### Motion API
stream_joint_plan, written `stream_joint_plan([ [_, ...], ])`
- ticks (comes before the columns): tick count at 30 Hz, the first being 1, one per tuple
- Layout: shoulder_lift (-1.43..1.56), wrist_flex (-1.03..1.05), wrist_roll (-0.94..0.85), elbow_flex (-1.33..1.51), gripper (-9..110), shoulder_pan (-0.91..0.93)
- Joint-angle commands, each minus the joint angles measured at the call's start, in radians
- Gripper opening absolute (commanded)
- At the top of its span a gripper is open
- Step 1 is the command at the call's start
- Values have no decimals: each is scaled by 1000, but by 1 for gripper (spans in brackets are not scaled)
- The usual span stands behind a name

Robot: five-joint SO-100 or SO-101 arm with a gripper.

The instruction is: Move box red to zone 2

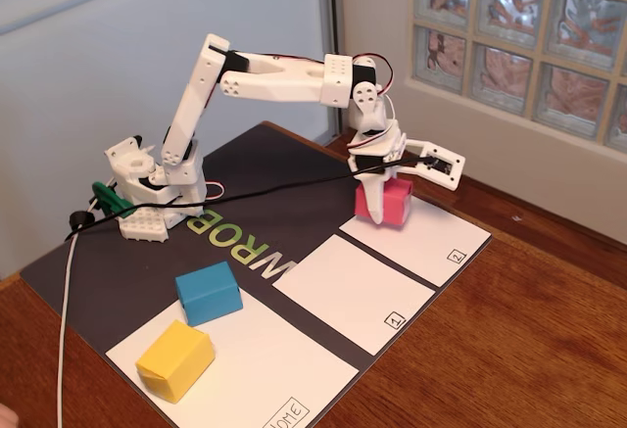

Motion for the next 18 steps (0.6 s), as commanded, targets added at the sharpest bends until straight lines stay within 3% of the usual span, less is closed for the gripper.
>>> stream_joint_plan([
  [1, 6, 3, -11, -72, 0, -6],
  [18, -12, 12, -40, -86, 0, -6],
])
